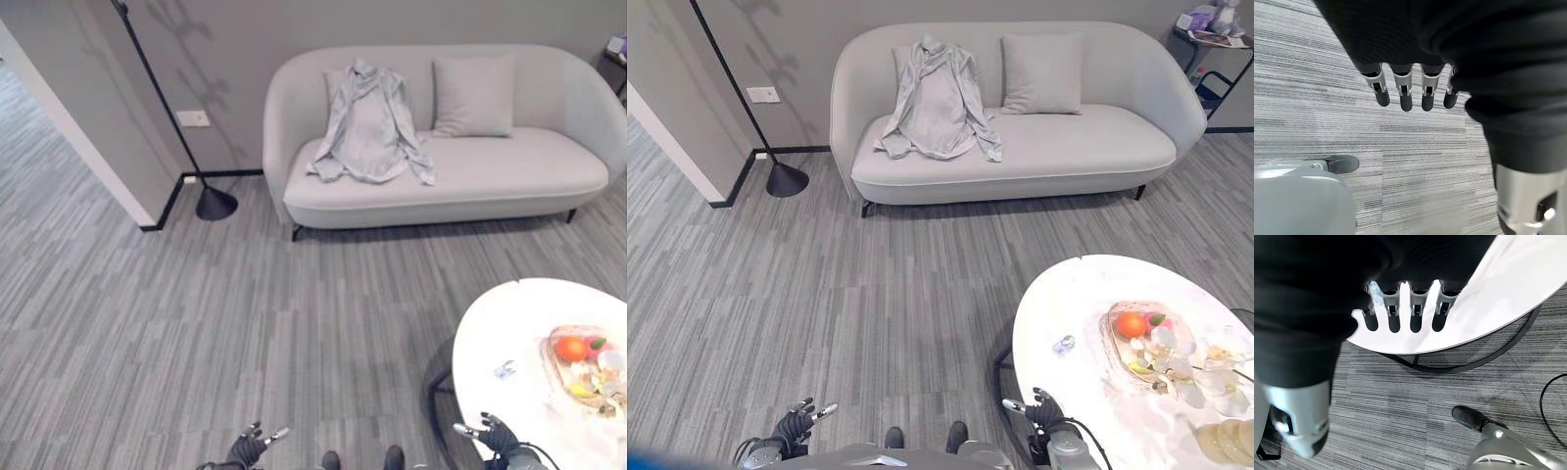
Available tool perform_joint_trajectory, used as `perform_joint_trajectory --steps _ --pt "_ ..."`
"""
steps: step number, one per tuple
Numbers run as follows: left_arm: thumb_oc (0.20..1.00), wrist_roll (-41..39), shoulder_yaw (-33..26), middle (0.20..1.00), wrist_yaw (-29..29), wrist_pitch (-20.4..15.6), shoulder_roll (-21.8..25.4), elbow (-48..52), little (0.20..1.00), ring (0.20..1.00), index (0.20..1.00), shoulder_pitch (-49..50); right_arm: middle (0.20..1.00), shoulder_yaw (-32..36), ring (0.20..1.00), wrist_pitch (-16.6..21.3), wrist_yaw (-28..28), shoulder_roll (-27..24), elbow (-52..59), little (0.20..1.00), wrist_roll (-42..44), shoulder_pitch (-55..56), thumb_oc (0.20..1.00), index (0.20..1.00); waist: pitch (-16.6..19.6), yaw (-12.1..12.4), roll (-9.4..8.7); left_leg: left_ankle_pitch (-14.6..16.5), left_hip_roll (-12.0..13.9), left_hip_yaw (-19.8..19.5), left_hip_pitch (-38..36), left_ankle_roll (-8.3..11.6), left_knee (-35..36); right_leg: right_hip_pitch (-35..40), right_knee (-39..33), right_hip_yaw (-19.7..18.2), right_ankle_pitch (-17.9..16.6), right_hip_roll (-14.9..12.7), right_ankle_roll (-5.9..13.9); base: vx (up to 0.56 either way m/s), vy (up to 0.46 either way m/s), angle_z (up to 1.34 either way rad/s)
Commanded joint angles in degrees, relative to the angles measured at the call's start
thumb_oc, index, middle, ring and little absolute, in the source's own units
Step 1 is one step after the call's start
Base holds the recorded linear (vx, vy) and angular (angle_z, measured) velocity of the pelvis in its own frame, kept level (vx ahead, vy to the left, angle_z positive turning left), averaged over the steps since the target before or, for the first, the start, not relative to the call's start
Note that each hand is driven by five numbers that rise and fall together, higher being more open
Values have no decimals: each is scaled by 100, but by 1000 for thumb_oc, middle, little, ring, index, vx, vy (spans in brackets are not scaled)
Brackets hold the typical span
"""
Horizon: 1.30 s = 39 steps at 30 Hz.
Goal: Hang the clothes on the sofa on the clothes rack.
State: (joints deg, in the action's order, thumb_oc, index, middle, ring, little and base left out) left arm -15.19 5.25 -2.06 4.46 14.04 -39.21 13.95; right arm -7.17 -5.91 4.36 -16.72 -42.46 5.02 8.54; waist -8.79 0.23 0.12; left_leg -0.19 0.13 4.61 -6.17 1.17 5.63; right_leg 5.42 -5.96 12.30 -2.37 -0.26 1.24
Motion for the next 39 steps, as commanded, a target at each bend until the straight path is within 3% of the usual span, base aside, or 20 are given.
perform_joint_trajectory --steps 1,39 --pt "1000 29 157 1000 17 -87 202 -173 1000 1000 1000 -327 1000 -60 1000 94 -52 -199 181 1000 4 -297 1000 1000 -19 16 19 189 156 113 -230 223 -63 192 96 65 153 -534 785 0 0 0" --pt "1000 421 382 1000 92 -50 320 -313 1000 1000 1000 -636 1000 -154 1000 47 -100 -288 79 1000 -101 -503 1000 1000 32 -22 71 222 207 168 -313 258 -63 255 96 85 192 -494 774 5 -3 0"
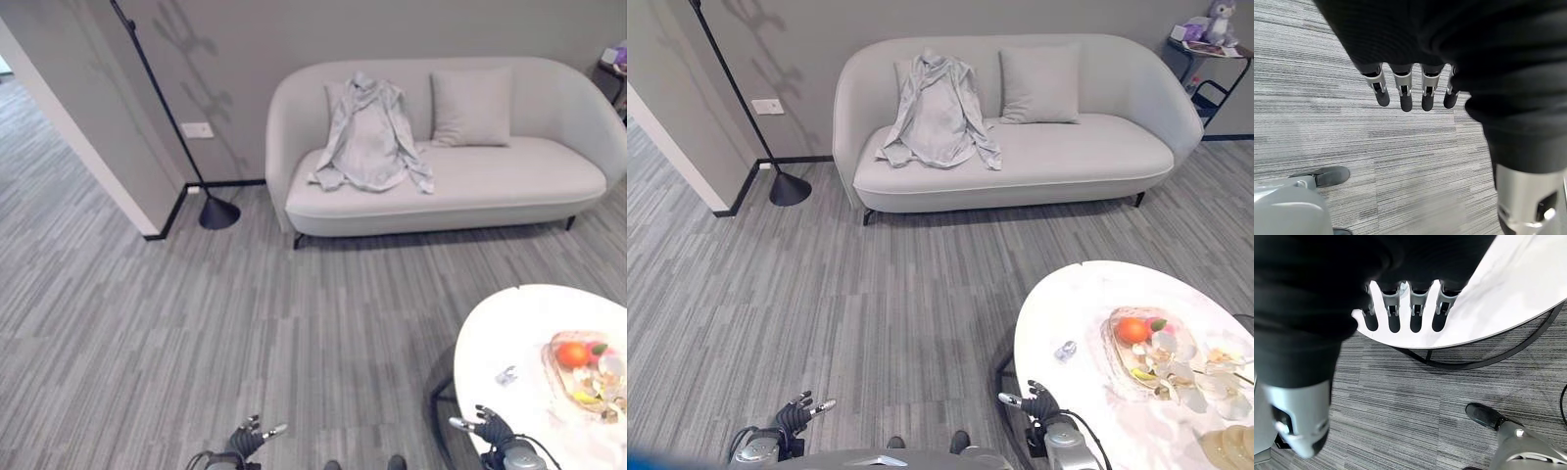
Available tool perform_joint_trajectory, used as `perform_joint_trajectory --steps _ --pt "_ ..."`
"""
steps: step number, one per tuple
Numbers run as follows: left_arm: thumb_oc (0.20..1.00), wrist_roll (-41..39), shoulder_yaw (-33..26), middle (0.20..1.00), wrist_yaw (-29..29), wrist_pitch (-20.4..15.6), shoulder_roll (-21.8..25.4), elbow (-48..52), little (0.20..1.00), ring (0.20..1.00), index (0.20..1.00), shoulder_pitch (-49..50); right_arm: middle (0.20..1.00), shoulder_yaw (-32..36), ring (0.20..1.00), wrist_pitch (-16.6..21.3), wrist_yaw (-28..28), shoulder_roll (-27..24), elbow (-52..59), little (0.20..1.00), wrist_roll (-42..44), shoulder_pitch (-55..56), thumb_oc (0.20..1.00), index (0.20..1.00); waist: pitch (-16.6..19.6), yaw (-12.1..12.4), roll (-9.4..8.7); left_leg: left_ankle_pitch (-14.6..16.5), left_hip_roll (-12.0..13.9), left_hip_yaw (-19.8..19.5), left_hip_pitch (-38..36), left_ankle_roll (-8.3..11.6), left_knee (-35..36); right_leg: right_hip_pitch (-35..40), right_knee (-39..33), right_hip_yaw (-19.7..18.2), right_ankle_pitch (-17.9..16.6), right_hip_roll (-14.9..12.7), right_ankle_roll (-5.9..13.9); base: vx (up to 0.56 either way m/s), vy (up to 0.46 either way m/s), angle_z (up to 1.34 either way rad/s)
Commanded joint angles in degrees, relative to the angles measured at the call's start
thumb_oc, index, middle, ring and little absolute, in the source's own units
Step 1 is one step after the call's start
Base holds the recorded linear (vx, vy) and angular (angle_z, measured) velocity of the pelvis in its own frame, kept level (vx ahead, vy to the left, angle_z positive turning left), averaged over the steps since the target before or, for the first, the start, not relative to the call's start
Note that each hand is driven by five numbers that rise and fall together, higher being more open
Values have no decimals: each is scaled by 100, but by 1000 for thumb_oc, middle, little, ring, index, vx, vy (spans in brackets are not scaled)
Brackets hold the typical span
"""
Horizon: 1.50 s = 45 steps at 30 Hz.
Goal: Hang the clothes on the sofa on the clothes rack.
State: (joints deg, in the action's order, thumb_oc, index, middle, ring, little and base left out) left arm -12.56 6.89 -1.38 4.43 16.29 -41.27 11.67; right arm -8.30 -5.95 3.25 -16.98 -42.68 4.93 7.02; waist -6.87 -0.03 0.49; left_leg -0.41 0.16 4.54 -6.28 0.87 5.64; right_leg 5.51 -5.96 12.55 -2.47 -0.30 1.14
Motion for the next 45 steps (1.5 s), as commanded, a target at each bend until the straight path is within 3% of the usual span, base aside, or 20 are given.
perform_joint_trajectory --steps 1,13,14,15,18,20,23,25,28,30,33,35,36,37,39,40,41,42,43,45 --pt "1000 158 218 1000 24 -47 95 -107 1000 1000 1000 -408 1000 -41 1000 51 10 -263 101 1000 -93 -350 1000 1000 -159 4 34 244 204 176 -302 287 -64 246 96 59 201 -490 784 0 0 0" --pt "1000 -125 6 1000 -151 -20 12 -211 1000 1000 1000 -261 1000 -11 1000 51 38 -213 97 1000 48 -264 1000 1000 -278 41 2 162 319 84 -177 356 -134 152 96 62 250 -406 713 8 -48 0" --pt "1000 -221 -24 1000 -187 -23 2 -217 1000 1000 1000 -280 1000 -1 1000 52 51 -200 92 1000 78 -284 1000 1000 -332 60 -23 185 339 56 -42 376 -346 137 96 73 266 -401 685 -76 -133 5" --pt "1000 -352 -59 1000 -237 -31 -11 -127 1000 1000 1000 -295 1000 7 1000 71 85 -190 99 1000 130 -342 1000 1000 -465 106 -90 221 361 -34 410 417 -1034 106 96 116 286 -395 604 -101 -143 13" --pt "1000 -462 -59 1000 -315 -49 1 -35 1000 1000 1000 -384 1000 -10 1000 97 150 -252 165 1000 191 -422 1000 1000 -712 233 -185 -280 235 -445 1216 491 -2231 101 96 147 269 -383 477 -54 -141 17" --pt "1000 -499 -50 1000 -385 -65 -31 -34 1000 1000 1000 -422 1000 12 1000 77 200 -269 189 1000 222 -439 1000 1000 -742 211 -233 -346 236 -462 1659 457 -2650 84 96 230 316 -392 450 61 -64 35" --pt "1000 -500 -8 1000 -383 -56 -55 -16 1000 1000 1000 -446 1000 29 1000 75 238 -288 202 1000 293 -437 1000 1000 -725 260 -247 -120 191 -289 1842 360 -2147 106 96 213 419 -384 499 185 8 13" --pt "1000 -335 111 1000 -284 -30 -2 84 1000 1000 1000 -428 1000 16 1000 109 276 -320 141 1000 356 -437 1000 1000 -651 346 -150 -572 175 -206 2137 410 -1037 163 96 152 637 -197 549 253 31 4" --pt "1000 -241 140 1000 -267 -41 56 80 1000 1000 1000 -481 1000 -23 1000 110 346 -341 37 1000 346 -491 1000 1000 -602 468 -103 -832 62 -206 2441 463 -230 259 96 9 818 -73 544 255 36 22" --pt "1000 -222 89 1000 -284 -50 82 16 1000 1000 1000 -439 1000 -97 1000 99 329 -304 -119 1000 258 -556 1000 1000 -440 586 -109 -944 3 -296 2579 477 -64 445 96 -267 995 62 547 420 139 -13" --pt "1000 -196 35 1000 -276 -42 149 -28 1000 1000 1000 -414 1000 -167 1000 81 275 -243 -139 1000 125 -614 1000 1000 -318 633 -210 -1200 -52 -268 2406 388 -65 597 96 -334 1042 -35 632 518 249 -115" --pt "1000 -203 2 1000 -279 -50 183 -48 1000 1000 1000 -418 1000 -194 1000 67 250 -221 -161 1000 98 -652 1000 1000 -267 699 -308 -1112 -91 -210 2332 320 -83 634 96 -413 963 -141 703 298 162 -70" --pt "1000 -193 -38 1000 -281 -51 279 -17 1000 1000 1000 -412 1000 -176 1000 57 199 -180 -151 1000 67 -674 1000 1000 -196 726 -441 -886 -199 -137 2159 172 -133 597 425 -439 725 -391 885 263 138 -56" --pt "1000 -193 -37 1000 -281 -51 277 -17 1000 1000 1000 -413 1000 -174 1000 57 199 -182 -150 1000 67 -674 1000 1000 -183 735 -431 -895 -184 -134 2175 174 -129 575 425 -449 714 -379 881 358 212 -48" --pt "1000 -221 -74 1000 -277 -57 404 122 1000 1000 1000 -423 1000 -175 1000 60 157 -176 -152 1000 38 -716 1000 1000 -220 720 -459 -648 -287 -90 1986 -1 -201 219 1346 -517 297 -574 1054 228 189 -34" --pt "1000 -240 -85 1000 -277 -55 444 156 1000 1000 1000 -440 1000 -168 1000 60 152 -181 -167 1000 43 -740 1000 1000 -239 711 -419 -563 -286 -78 1936 -61 -235 11 1816 -532 107 -602 1100 318 319 -41" --pt "1000 -264 -100 1000 -298 -50 518 147 1000 1000 1000 -492 1000 -110 1000 47 178 -162 -160 1000 81 -804 1000 1000 -385 571 -308 -281 -332 -111 1691 -231 -436 -426 2908 -442 -492 -770 1162 315 340 -18" --pt "1000 -252 -102 1000 -310 -35 533 132 1000 1000 1000 -508 1000 -89 1000 32 195 -151 -144 1000 79 -831 1000 1000 -434 532 -227 -194 -298 -94 1588 -298 -456 -560 3367 -319 -700 -877 1150 234 264 2" --pt "1000 -252 -101 1000 -310 -35 531 131 1000 1000 1000 -511 1000 -88 1000 31 195 -153 -144 1000 79 -832 1000 1000 -421 538 -212 -196 -281 -93 1612 -295 -464 -578 3355 -321 -718 -859 1146 201 188 11" --pt "1000 -226 -120 1000 -325 -3 579 146 1000 1000 1000 -467 1000 -19 1000 39 244 -107 -77 1000 98 -801 1000 1000 -492 470 -5 5 -183 -99 1261 -382 -425 -915 4095 18 -786 -1098 1081 354 239 2"
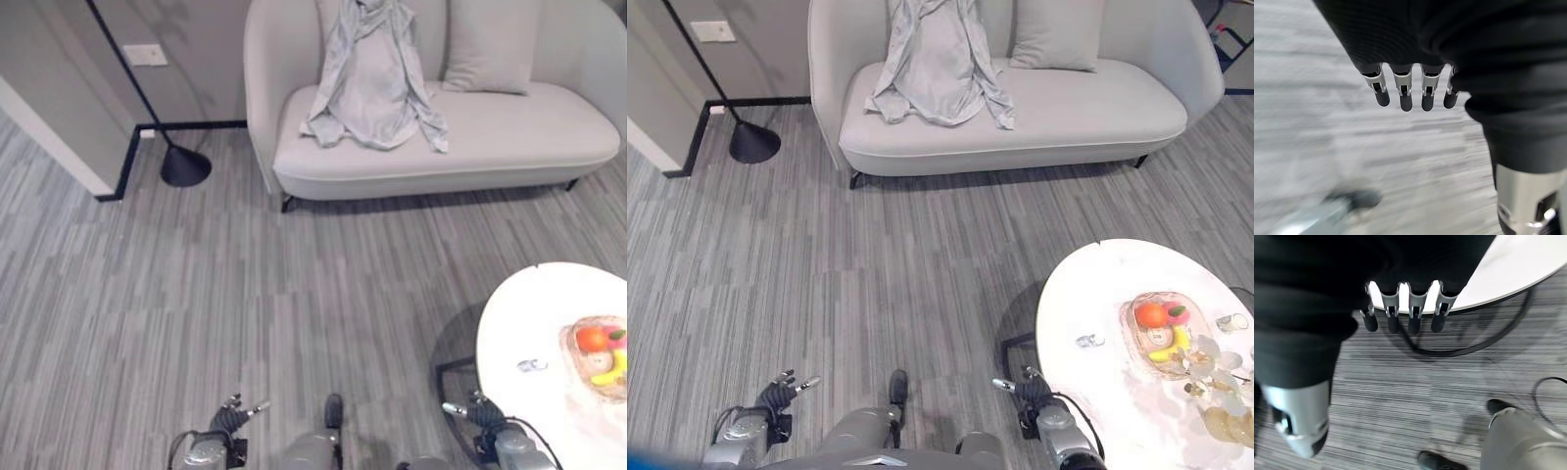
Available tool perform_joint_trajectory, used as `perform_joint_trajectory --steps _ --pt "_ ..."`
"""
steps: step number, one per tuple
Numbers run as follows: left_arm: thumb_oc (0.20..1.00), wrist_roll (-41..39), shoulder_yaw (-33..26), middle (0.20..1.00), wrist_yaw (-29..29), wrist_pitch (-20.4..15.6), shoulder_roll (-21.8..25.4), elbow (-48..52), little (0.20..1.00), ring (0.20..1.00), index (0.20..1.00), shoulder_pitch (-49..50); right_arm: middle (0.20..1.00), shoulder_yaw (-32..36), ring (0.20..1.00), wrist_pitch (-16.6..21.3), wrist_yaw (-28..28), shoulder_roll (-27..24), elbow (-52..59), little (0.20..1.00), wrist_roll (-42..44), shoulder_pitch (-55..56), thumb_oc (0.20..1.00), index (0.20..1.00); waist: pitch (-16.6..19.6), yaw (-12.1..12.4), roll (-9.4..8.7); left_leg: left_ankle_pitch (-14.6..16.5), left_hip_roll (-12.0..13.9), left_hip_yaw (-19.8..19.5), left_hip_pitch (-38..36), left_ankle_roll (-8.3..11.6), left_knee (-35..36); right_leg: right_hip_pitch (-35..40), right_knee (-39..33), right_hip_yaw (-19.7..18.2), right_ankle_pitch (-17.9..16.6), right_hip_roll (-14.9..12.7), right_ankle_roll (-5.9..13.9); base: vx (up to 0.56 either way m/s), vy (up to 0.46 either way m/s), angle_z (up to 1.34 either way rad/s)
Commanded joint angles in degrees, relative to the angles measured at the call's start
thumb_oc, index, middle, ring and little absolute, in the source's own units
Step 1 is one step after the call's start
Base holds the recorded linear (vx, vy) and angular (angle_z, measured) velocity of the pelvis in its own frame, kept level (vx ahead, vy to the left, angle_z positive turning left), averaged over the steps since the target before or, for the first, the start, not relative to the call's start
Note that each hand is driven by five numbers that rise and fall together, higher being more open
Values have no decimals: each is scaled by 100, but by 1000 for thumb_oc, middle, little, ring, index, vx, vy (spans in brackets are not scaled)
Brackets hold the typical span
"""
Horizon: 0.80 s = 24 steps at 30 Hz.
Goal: Hang the clothes on the sofa on the clothes rack.
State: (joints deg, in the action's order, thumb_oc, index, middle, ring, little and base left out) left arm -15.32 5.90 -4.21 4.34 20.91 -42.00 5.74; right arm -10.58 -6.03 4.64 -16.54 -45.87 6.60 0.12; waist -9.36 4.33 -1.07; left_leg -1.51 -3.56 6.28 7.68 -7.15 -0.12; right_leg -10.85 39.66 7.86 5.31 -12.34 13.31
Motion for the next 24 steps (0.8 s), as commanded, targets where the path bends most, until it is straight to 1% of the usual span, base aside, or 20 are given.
perform_joint_trajectory --steps 1,3,5,6,7,8,9,10,11,13,14,15,16,17,18,20,21,22,23,24 --pt "1000 46 -50 1000 -47 5 111 245 1000 1000 1000 146 1000 265 1000 74 129 -115 322 1000 -44 -82 1000 1000 -318 -28 236 276 212 -247 -496 401 220 473 -431 835 -1405 -178 -173 502 225 -2" --pt "1000 90 -47 1000 -8 -11 92 217 1000 1000 1000 151 1000 383 1000 100 152 -105 419 1000 9 -64 1000 1000 -384 -89 270 501 236 -195 -823 458 256 345 -1114 1244 -1138 -417 -221 469 81 -12" --pt "1000 149 -23 1000 36 -24 87 220 1000 1000 1000 177 1000 440 1000 105 157 -121 476 1000 31 -19 1000 1000 -426 -165 265 646 284 -179 -1076 560 305 273 -1947 1392 -1075 -445 -184 316 -33 -6" --pt "1000 150 -22 1000 36 -25 86 219 1000 1000 1000 178 1000 441 1000 105 157 -122 476 1000 31 -18 1000 1000 -434 -164 273 649 293 -178 -1089 564 309 292 -1961 1397 -1079 -433 -187 284 -66 8" --pt "1000 226 14 1000 37 -44 79 183 1000 1000 1000 154 1000 482 1000 98 172 -133 482 1000 48 -15 1000 1000 -460 -233 269 730 329 -206 -1273 643 378 184 -2586 1388 -1153 -385 -136 466 -128 27" --pt "1000 316 26 1000 45 -61 62 172 1000 1000 1000 110 1000 522 1000 79 161 -146 512 1000 44 42 1000 1000 -467 -371 250 877 414 -273 -1569 787 487 -35 -3639 1210 -1413 -280 37 462 -126 31" --pt "1000 316 25 1000 45 -61 62 172 1000 1000 1000 109 1000 522 1000 78 160 -145 513 1000 44 42 1000 1000 -463 -375 245 866 408 -277 -1560 786 488 -29 -3671 1216 -1438 -281 37 665 -192 36" --pt "1000 405 10 1000 60 -78 45 161 1000 1000 1000 52 1000 544 1000 32 140 -148 473 1000 -14 103 1000 1000 -467 -491 258 1045 539 -339 -1856 929 512 -400 -4378 1117 -1716 -263 169 501 -156 23" --pt "1000 443 17 1000 60 -86 39 169 1000 1000 1000 57 1000 538 1000 21 134 -143 478 1000 -54 145 1000 1000 -459 -525 276 1119 617 -341 -1981 993 512 -595 -4466 1117 -1751 -234 169 675 -207 61" --pt "1000 473 -1 1000 58 -83 25 122 1000 1000 1000 37 1000 522 1000 -7 104 -149 412 1000 -113 175 1000 1000 -409 -571 275 1285 729 -359 -2233 1096 512 -740 -4466 1268 -1869 -189 169 534 -170 49" --pt "1000 528 20 1000 62 -62 42 58 1000 1000 1000 25 1000 502 1000 -11 92 -163 387 1000 -138 203 1000 1000 -350 -600 216 1417 740 -406 -2339 1140 512 -682 -4466 1295 -1888 -185 169 792 -287 10" --pt "1000 605 19 1000 60 -49 42 71 1000 1000 1000 24 1000 490 1000 19 46 -156 347 1000 -147 298 1000 1000 -263 -670 230 1325 984 -429 -2541 1238 512 -469 -4466 1232 -2012 -20 169 591 -227 27" --pt "1000 605 18 1000 60 -49 43 71 1000 1000 1000 24 1000 489 1000 20 46 -155 346 1000 -147 296 1000 1000 -260 -682 213 1312 967 -445 -2528 1235 512 -476 -4466 1236 -2018 -42 169 779 -365 51" --pt "1000 636 32 1000 59 -21 59 124 1000 1000 1000 61 1000 480 1000 10 12 -167 315 1000 -133 343 1000 1000 -160 -733 320 881 1334 -528 -2555 1353 314 -319 -4450 1040 -2018 259 132 370 -209 72" --pt "1000 636 30 1000 59 -20 61 125 1000 1000 1000 61 1000 479 1000 10 12 -165 315 1000 -133 342 1000 1000 -152 -746 302 864 1314 -545 -2538 1349 319 -329 -4453 1043 -2027 236 134 539 -313 78" --pt "1000 546 26 1000 106 -19 100 238 1000 1000 1000 96 1000 434 1000 71 -8 -214 329 1000 -46 374 1000 1000 -74 -750 365 175 1540 -760 -2301 1442 -412 -110 -4402 979 -1839 536 -94 475 -322 59" --pt "1000 474 14 1000 198 -29 109 291 1000 1000 1000 132 1000 420 1000 92 -47 -254 306 1000 17 406 1000 1000 -74 -678 325 -337 1632 -734 -1961 1450 -1252 244 -4415 978 -1587 751 -359 610 -441 15" --pt "1000 442 -13 1000 238 -28 129 321 1000 1000 1000 153 1000 429 1000 100 -62 -278 328 1000 44 411 1000 1000 -124 -631 257 -593 1702 -657 -1670 1393 -1816 421 -4418 982 -1469 796 -494 548 -410 -18" --pt "1000 383 -40 1000 236 -30 117 350 1000 1000 1000 165 1000 420 1000 79 -59 -307 340 1000 53 387 1000 1000 -152 -593 191 -571 1774 -505 -1484 1266 -2162 583 -4448 962 -1336 851 -592 259 -217 -35" --pt "1000 383 -41 1000 236 -29 121 351 1000 1000 1000 164 1000 420 1000 79 -59 -304 340 1000 53 384 1000 1000 -144 -602 170 -590 1750 -514 -1465 1260 -2157 569 -4449 966 -1343 826 -591 386 -280 -43"
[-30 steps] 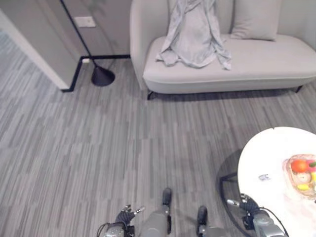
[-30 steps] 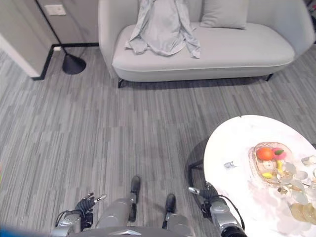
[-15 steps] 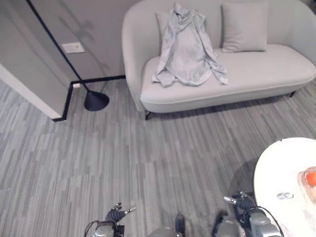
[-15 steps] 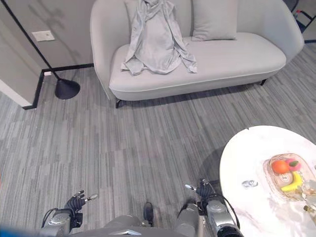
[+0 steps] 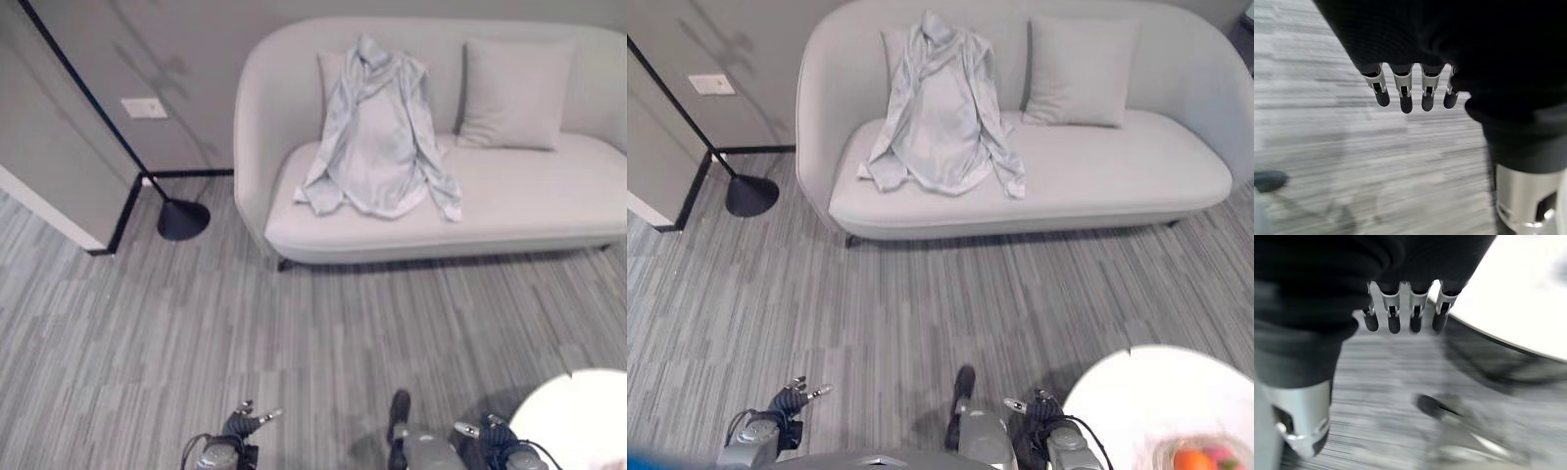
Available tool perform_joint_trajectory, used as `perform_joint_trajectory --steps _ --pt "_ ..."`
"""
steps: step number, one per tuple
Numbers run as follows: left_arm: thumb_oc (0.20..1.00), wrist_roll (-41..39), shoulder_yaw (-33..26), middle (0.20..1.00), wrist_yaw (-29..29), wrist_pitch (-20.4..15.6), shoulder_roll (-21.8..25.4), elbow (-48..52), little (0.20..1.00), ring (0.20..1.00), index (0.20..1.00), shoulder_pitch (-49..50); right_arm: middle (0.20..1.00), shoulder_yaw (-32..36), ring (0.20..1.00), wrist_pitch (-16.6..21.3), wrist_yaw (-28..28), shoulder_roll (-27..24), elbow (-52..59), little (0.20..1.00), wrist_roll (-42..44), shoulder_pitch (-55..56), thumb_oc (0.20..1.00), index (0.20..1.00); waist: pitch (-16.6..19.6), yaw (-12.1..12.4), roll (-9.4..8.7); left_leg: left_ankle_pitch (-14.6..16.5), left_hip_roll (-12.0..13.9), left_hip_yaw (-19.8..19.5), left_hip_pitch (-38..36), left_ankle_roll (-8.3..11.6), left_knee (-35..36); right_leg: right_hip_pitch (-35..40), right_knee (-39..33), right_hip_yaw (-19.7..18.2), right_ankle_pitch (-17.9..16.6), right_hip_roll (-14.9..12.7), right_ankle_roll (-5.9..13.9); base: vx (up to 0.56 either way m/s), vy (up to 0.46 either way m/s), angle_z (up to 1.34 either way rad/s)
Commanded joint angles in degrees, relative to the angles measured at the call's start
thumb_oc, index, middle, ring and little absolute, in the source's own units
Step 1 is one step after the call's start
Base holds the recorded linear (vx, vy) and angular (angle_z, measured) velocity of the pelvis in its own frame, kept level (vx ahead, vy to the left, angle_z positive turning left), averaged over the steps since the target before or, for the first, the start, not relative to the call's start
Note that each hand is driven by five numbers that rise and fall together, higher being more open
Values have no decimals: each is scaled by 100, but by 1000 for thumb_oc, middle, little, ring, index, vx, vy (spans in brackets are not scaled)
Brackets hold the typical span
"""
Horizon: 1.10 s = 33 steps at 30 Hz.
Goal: Hang the clothes on the sofa on the clothes rack.
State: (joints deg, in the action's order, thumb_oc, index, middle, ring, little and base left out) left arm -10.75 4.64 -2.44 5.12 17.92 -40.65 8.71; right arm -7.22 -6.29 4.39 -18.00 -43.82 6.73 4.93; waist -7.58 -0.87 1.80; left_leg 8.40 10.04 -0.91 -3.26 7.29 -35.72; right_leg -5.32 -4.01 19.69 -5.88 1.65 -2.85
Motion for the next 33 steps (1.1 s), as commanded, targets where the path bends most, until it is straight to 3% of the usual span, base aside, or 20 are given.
perform_joint_trajectory --steps 1,2,3,5,6,7,8,9,11,12,16,19,22,23,26,27,28,29,31,33 --pt "1000 -141 38 1000 9 -120 386 135 1000 1000 1000 -118 1000 73 1000 93 -1 -217 150 1000 99 -163 1000 1000 -416 30 -249 -1478 551 578 44 -367 912 303 -93 -314 59 -483 857 365 -232 -34" --pt "1000 -186 35 1000 -6 -115 360 106 1000 1000 1000 -142 1000 51 1000 88 20 -233 143 1000 121 -206 1000 1000 -464 112 -313 -1208 458 683 300 -456 819 435 -99 -388 174 -482 841 371 -228 -15" --pt "1000 -186 36 1000 -7 -116 360 105 1000 1000 1000 -144 1000 51 1000 89 20 -232 142 1000 121 -208 1000 1000 -467 117 -307 -1192 465 685 306 -459 798 436 -99 -391 174 -477 843 186 -71 -5" --pt "1000 -243 42 1000 -50 -139 289 -30 1000 1000 1000 -197 1000 -10 1000 127 55 -276 139 1000 152 -317 1000 1000 -575 280 -426 -818 194 700 913 -516 792 670 -99 -480 394 -491 832 326 -50 -31" --pt "1000 -242 104 1000 -80 -129 205 -129 1000 1000 1000 -231 1000 -88 1000 173 103 -299 129 1000 224 -449 1000 1000 -650 455 -461 -694 -70 795 1415 -492 1323 869 -99 -525 615 -480 892 463 17 -36" --pt "1000 -225 136 1000 -102 -108 167 -164 1000 1000 1000 -229 1000 -131 1000 197 148 -295 146 1000 265 -481 1000 1000 -646 528 -421 -806 -214 809 1647 -453 1865 946 -99 -495 749 -419 936 351 41 -18" --pt "1000 -224 136 1000 -102 -108 166 -165 1000 1000 1000 -229 1000 -132 1000 197 148 -296 145 1000 266 -481 1000 1000 -648 524 -430 -822 -229 813 1625 -455 1900 953 -99 -492 754 -431 940 410 95 -4" --pt "1000 -189 170 1000 -101 -94 129 -198 1000 1000 1000 -190 1000 -187 1000 225 178 -283 79 1000 240 -508 1000 1000 -619 710 -260 -1477 -485 754 1840 -316 3041 1203 -99 -486 934 -214 973 297 63 -17" --pt "1000 -183 166 1000 -104 -106 112 -195 1000 1000 1000 -167 1000 -215 1000 247 200 -293 70 1000 213 -523 1000 1000 -626 809 -212 -1695 -624 726 1993 -275 3606 1352 -99 -518 1030 -150 988 463 111 -37" --pt "1000 -229 190 1000 -135 -136 79 -325 1000 1000 1000 -199 1000 -243 1000 262 240 -298 -31 1000 140 -562 1000 1000 -581 940 -148 -1906 -728 579 2361 -127 4072 1592 -99 -670 1220 -38 966 605 159 -43" --pt "1000 -290 61 1000 -180 -145 65 -575 1000 1000 1000 -102 1000 -362 1000 226 162 -190 -109 1000 -56 -553 1000 1000 -408 1045 -196 -2319 -752 575 2237 -200 4072 1927 -99 -952 1440 51 940 436 157 -41" --pt "1000 -298 36 1000 -187 -152 92 -693 1000 1000 1000 -85 1000 -418 1000 223 142 -138 -112 1000 -154 -539 1000 1000 -317 1097 -352 -2319 -823 557 2137 -253 4027 2041 -99 -993 1470 -47 993 379 190 -28" --pt "1000 -345 -32 1000 -188 -132 188 -740 1000 1000 1000 -64 1000 -429 1000 147 25 -77 -204 1000 -267 -572 1000 1000 -180 1182 -601 -1924 -1035 557 1977 -522 3747 2018 330 -1086 1061 -468 1250 353 223 -52" --pt "1000 -302 -3 1000 -180 -151 235 -763 1000 1000 1000 -71 1000 -432 1000 179 25 -86 -256 1000 -288 -580 1000 1000 -175 1161 -659 -1732 -1150 583 1920 -631 3634 1854 797 -1105 730 -644 1386 287 258 -105" --pt "1000 -312 21 1000 -170 -133 353 -643 1000 1000 1000 -129 1000 -362 1000 134 6 -115 -219 1000 -295 -599 1000 1000 -224 1007 -588 -1374 -1279 569 1674 -844 3480 1135 2261 -1089 -93 -896 1547 266 350 -32" --pt "1000 -283 84 1000 -194 -127 422 -506 1000 1000 1000 -180 1000 -269 1000 113 30 -109 -134 1000 -253 -618 1000 1000 -331 790 -394 -1148 -1321 493 1360 -1012 3447 765 3300 -1054 -667 -1044 1504 354 482 30" --pt "1000 -277 86 1000 -204 -106 456 -424 1000 1000 1000 -170 1000 -227 1000 123 66 -90 -121 1000 -240 -594 1000 1000 -361 712 -271 -1069 -1285 469 1158 -1047 3539 591 3665 -995 -679 -1080 1458 280 380 29" --pt "1000 -277 86 1000 -204 -106 457 -424 1000 1000 1000 -170 1000 -228 1000 123 66 -90 -121 1000 -240 -595 1000 1000 -363 712 -272 -1070 -1286 470 1156 -1048 3540 592 3668 -995 -677 -1082 1458 186 215 20" --pt "1000 -348 21 1000 -254 -119 458 -240 1000 1000 1000 -158 1000 -218 1000 152 97 -36 -49 1000 -237 -544 1000 1000 -481 619 -73 -932 -1188 361 754 -1074 3695 146 4040 -609 -449 -1416 1404 246 165 26" --pt "1000 -361 11 1000 -224 -175 435 -143 1000 1000 1000 -200 1000 -167 1000 170 83 -22 0 1000 -199 -497 1000 1000 -557 529 -50 -704 -1213 275 376 -1014 3752 -42 2972 -111 84 -1640 1290 428 51 47"
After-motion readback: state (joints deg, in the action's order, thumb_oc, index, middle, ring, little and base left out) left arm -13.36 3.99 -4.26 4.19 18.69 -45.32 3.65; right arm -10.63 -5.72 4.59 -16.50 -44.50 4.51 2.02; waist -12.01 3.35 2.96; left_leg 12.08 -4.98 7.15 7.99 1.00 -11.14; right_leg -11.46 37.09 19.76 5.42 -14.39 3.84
